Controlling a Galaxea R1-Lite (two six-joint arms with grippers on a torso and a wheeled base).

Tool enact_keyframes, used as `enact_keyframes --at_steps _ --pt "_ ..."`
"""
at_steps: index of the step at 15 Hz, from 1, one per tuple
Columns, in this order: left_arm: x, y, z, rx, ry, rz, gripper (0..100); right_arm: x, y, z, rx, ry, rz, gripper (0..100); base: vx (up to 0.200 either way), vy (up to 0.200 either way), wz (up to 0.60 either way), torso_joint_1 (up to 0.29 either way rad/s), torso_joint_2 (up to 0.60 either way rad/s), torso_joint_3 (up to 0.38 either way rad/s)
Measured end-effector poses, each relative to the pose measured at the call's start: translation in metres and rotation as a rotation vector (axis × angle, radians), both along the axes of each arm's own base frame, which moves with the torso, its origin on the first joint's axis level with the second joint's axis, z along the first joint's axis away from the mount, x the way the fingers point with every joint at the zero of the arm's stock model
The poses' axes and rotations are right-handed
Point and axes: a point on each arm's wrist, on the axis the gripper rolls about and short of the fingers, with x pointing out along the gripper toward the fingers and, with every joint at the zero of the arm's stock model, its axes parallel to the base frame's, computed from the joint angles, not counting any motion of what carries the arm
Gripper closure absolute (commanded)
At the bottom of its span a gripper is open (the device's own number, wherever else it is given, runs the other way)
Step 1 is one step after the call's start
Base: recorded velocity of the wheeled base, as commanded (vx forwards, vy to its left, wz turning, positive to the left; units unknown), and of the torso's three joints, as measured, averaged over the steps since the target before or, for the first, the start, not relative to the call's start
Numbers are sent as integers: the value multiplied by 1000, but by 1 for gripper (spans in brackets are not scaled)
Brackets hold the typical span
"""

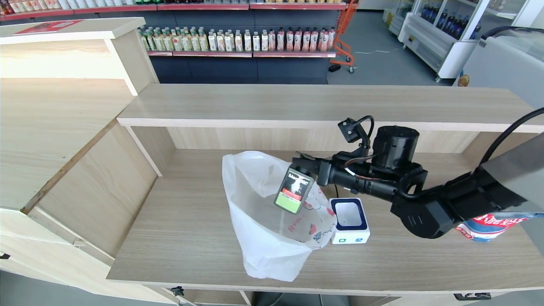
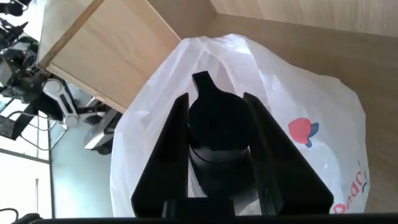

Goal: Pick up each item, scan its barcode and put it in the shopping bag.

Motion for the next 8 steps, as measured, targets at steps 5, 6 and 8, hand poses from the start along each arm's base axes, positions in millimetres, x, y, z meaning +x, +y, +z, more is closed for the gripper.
enact_keyframes --at_steps 5,6,8 --pt "0 0 0 0 0 0 0 17 17 -34 -57 5 9 100 0 0 0 0 0 0" --pt "0 0 0 0 0 1 0 20 19 -42 -84 -12 7 100 0 0 0 0 0 0" --pt "0 0 0 -1 0 1 0 25 23 -59 -157 -68 14 100 0 0 0 0 0 0"
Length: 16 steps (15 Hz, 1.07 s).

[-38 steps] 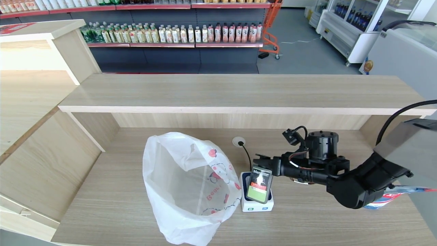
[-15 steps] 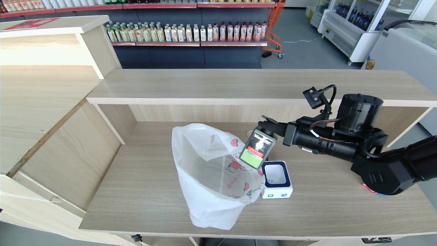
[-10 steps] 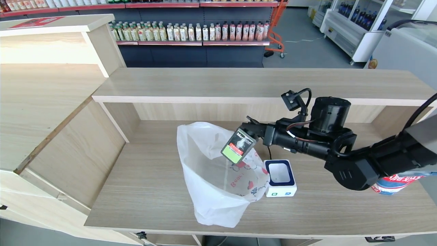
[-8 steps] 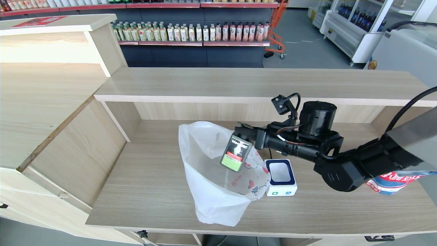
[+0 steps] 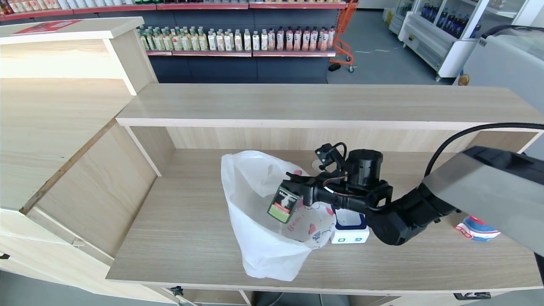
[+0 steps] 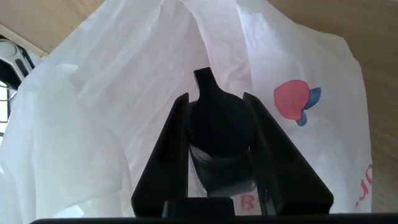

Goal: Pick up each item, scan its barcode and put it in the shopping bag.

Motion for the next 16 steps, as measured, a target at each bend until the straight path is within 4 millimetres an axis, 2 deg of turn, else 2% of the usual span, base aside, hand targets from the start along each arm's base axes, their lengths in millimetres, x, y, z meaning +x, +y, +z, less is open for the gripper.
enact_keyframes --at_steps 6,7,10,12,16 --pt "0 0 0 0 0 0 0 4 10 -47 -158 -102 53 100 0 0 0 0 0 0" --pt "0 0 0 0 0 0 0 5 12 -50 -173 -118 62 0 0 0 0 0 0 0" --pt "0 0 0 0 0 0 0 3 17 -56 -170 -92 73 0 0 0 0 0 0 0" --pt "0 0 0 0 0 0 0 3 18 -50 -100 -14 57 0 0 0 0 0 0 0" --pt "0 0 0 0 0 0 0 -1 13 -3 125 177 12 0 0 0 0 0 0 0"
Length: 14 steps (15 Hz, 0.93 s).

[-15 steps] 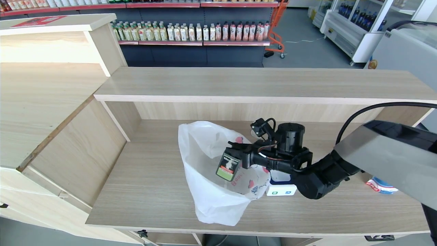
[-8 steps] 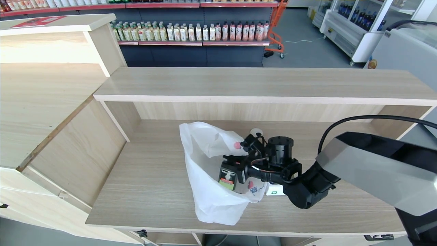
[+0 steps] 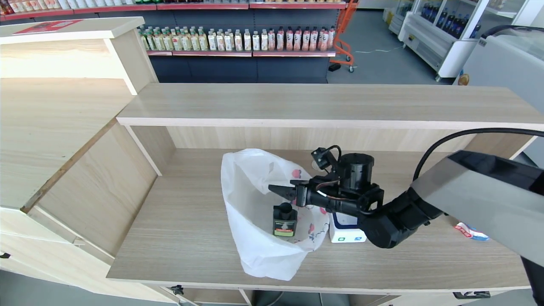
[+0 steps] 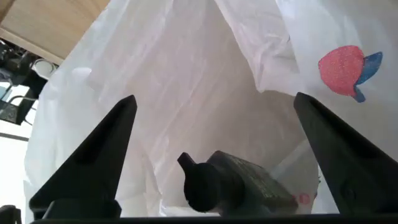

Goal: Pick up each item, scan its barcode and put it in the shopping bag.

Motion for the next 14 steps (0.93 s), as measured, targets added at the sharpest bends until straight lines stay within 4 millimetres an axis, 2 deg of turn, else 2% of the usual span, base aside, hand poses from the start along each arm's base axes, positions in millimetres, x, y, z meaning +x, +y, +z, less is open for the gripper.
enact_keyframes --at_steps 5,7,8,9,11,12,14 --pt "0 0 0 0 0 0 0 -17 -24 61 97 63 -47 0 0 0 0 0 0 0" --pt "0 0 0 0 0 0 0 -30 -46 81 95 67 -87 0 0 0 0 0 0 0" --pt "0 0 0 0 0 0 0 -41 -64 89 69 50 -120 0 0 0 0 0 0 0" --pt "0 0 0 0 0 0 0 -55 -85 95 29 24 -165 0 0 0 0 0 0 0" --pt "0 0 0 0 0 0 0 -97 -131 97 -60 -2 -302 0 0 0 0 0 0 0" --pt "0 0 0 0 0 0 0 -125 -154 93 -109 1 -376 0 0 0 0 0 0 0" --pt "0 0 0 0 0 0 0 -183 -185 77 -181 17 -505 0 0 0 0 0 0 0"
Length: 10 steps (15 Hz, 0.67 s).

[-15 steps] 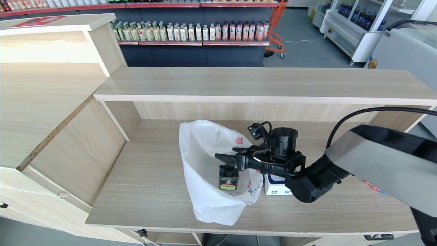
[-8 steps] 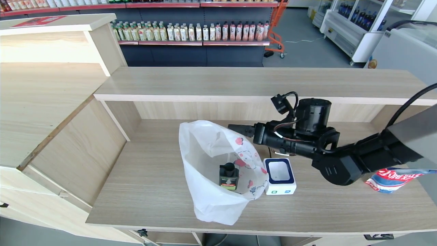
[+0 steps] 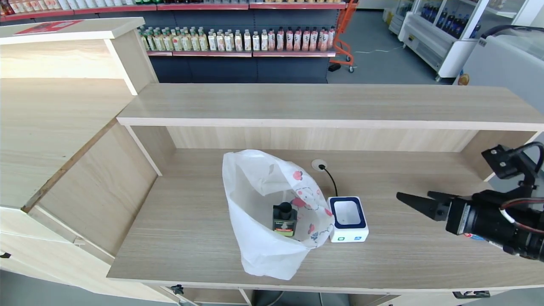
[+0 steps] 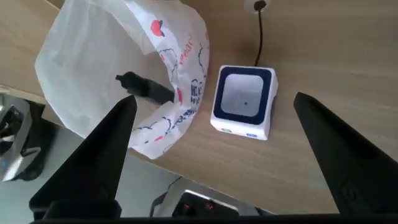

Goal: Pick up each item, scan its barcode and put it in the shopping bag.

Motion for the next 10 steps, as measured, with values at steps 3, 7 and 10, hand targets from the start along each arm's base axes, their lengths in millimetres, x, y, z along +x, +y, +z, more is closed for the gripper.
enact_keyframes --at_steps 3,7,10 --pt "0 0 0 0 0 0 0 -83 -23 -25 -67 7 -166 0 0 0 0 0 0 0" --pt "0 0 0 -1 0 0 0 -165 -35 -61 -149 -39 -288 0 0 0 0 0 0 0" --pt "0 0 0 0 0 0 0 -194 -37 -84 -183 -150 -354 0 0 0 0 0 0 0"
